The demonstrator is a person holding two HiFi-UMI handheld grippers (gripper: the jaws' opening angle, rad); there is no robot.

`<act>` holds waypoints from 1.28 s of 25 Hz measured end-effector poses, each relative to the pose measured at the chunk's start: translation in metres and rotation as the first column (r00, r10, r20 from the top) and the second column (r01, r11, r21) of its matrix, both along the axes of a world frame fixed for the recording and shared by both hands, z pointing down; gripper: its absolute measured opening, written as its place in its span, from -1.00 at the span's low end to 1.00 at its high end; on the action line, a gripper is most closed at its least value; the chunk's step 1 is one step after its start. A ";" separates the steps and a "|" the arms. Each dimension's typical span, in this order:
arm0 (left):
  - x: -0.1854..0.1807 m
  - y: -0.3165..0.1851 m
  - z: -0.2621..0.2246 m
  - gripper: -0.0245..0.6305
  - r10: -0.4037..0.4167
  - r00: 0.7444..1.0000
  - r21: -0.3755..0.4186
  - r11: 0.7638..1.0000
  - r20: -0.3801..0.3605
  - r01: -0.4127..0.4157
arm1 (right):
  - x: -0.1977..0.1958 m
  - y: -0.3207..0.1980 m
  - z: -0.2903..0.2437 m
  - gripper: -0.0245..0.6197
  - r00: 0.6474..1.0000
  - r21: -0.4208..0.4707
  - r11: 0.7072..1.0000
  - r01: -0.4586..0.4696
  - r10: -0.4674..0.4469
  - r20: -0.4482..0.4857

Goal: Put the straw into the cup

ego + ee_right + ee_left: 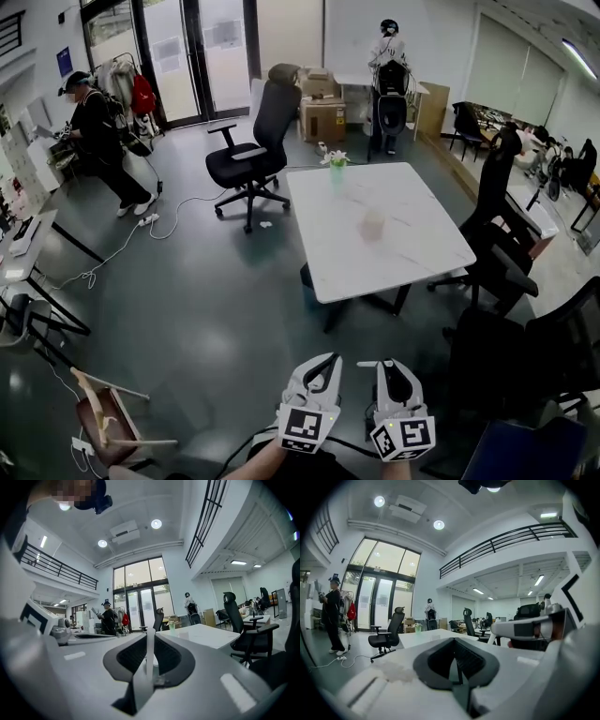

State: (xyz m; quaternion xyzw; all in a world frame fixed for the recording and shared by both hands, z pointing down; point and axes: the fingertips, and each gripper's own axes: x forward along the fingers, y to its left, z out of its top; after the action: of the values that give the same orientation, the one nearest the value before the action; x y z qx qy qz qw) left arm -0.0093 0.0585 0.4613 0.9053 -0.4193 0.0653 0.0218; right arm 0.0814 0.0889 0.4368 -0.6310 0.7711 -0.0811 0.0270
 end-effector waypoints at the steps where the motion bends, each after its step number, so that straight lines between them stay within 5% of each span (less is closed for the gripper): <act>1: 0.005 -0.012 0.000 -0.92 0.007 1.000 -0.003 1.000 0.005 -0.007 | 0.004 -0.013 0.000 -0.78 1.000 -0.006 1.000 -0.001 0.001 0.000; 12: 0.042 -0.148 0.023 -0.92 0.045 0.999 -0.135 0.990 0.024 -0.041 | 0.039 -0.157 0.015 -0.78 0.999 -0.088 0.996 -0.031 0.034 0.039; 32: 0.086 -0.311 0.022 -0.92 0.121 0.990 -0.126 0.986 0.077 -0.111 | 0.068 -0.313 0.023 -0.78 0.996 -0.120 0.991 -0.052 0.060 0.063</act>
State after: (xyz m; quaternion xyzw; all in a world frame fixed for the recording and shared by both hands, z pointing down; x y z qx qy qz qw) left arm 0.0765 -0.2527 0.4830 0.9216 -0.3617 0.1299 0.0551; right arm 0.1499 -0.2237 0.4597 -0.6499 0.7455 -0.1468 0.0173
